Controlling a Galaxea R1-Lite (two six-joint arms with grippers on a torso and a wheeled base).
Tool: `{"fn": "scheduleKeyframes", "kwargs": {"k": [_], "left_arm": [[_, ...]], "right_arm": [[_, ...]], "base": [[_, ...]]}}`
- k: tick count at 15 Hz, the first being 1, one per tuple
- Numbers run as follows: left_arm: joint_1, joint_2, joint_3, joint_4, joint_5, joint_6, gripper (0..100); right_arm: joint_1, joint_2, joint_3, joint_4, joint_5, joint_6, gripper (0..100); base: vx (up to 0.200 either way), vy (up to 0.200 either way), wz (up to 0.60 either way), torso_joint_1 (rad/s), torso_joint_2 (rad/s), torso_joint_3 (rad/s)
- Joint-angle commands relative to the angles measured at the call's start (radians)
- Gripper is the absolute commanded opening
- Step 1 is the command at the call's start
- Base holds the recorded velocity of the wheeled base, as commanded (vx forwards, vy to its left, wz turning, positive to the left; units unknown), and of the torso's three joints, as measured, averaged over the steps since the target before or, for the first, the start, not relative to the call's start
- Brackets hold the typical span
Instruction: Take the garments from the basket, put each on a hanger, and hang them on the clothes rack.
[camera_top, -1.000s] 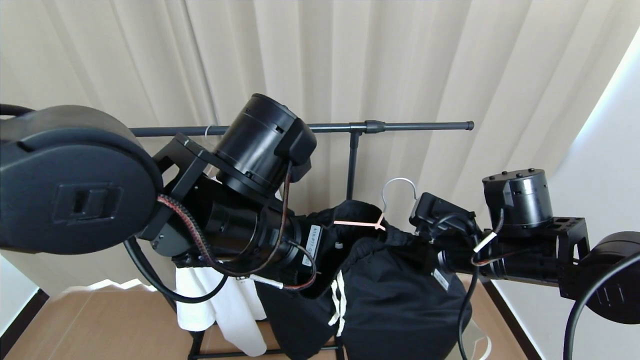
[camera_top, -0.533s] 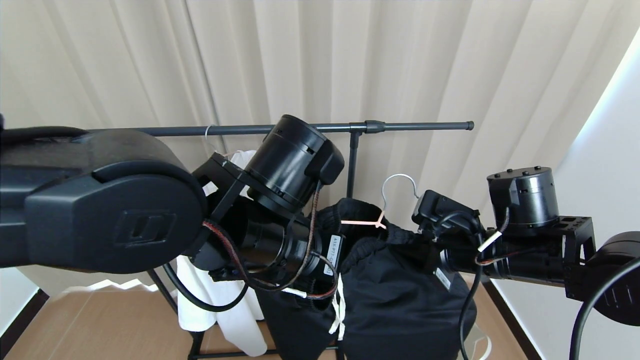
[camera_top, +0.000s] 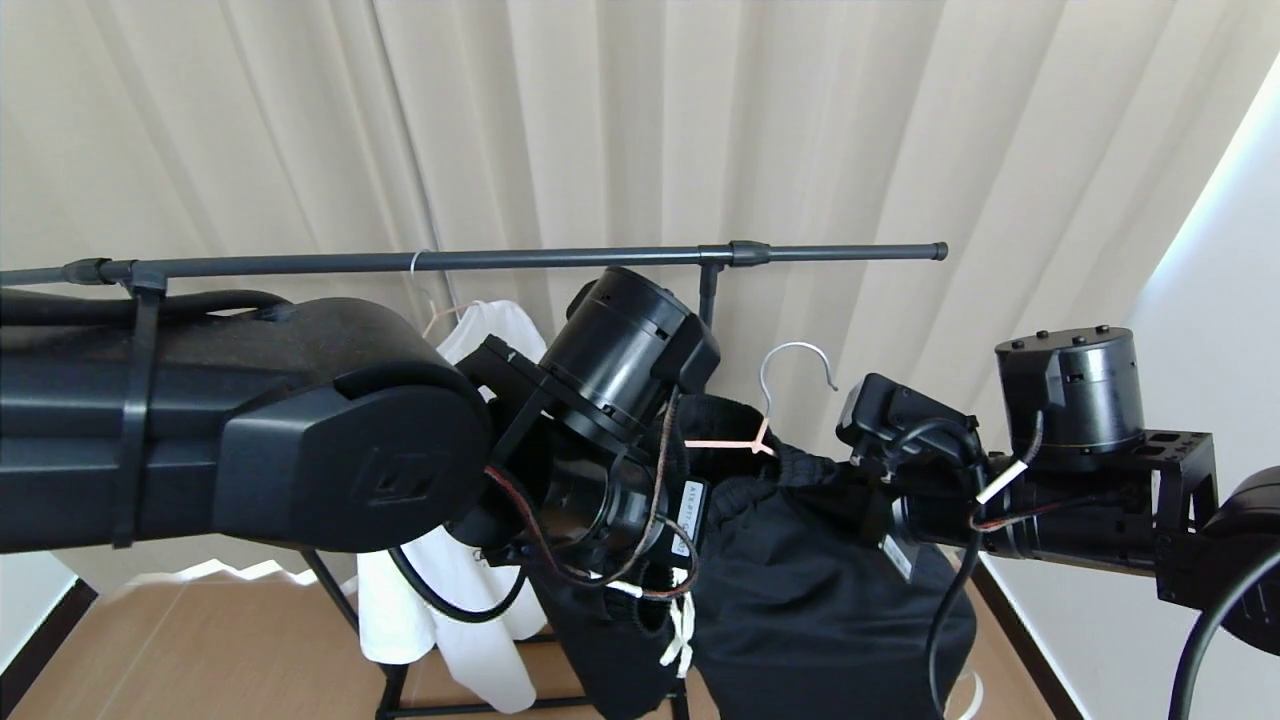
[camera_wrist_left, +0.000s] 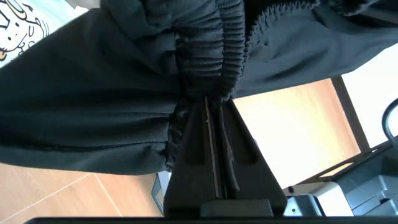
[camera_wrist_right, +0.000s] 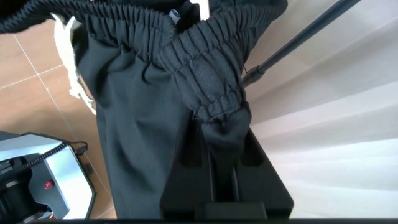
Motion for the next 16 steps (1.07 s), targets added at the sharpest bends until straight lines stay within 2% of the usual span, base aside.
{"fn": "scheduleKeyframes", "kwargs": {"k": [1, 8, 10, 11, 16], "left_arm": [[0.0, 0.023, -0.009, -0.001, 0.003, 0.0, 0], [0.0, 0.06, -0.027, -0.005, 0.023, 0.0, 0], [0.0, 0.075, -0.024, -0.039, 0.023, 0.0, 0], [0.0, 0.086, -0.026, -0.048, 0.023, 0.0, 100], [0.0, 0.084, -0.018, -0.086, 0.023, 0.0, 100]], "right_arm": [[0.001, -0.016, 0.003, 0.0, 0.0, -0.001, 0], [0.017, -0.05, 0.02, 0.0, -0.001, -0.004, 0], [0.02, -0.054, 0.023, 0.0, -0.001, -0.004, 0], [0.027, -0.062, 0.025, 0.0, -0.001, -0.004, 0], [0.03, -0.066, 0.028, 0.0, 0.0, -0.004, 0]], "base": [[0.0, 0.0, 0.0, 0.0, 0.0, 0.0], [0.0, 0.0, 0.0, 0.0, 0.0, 0.0], [0.0, 0.0, 0.0, 0.0, 0.0, 0.0], [0.0, 0.0, 0.0, 0.0, 0.0, 0.0], [0.0, 0.0, 0.0, 0.0, 0.0, 0.0]]}}
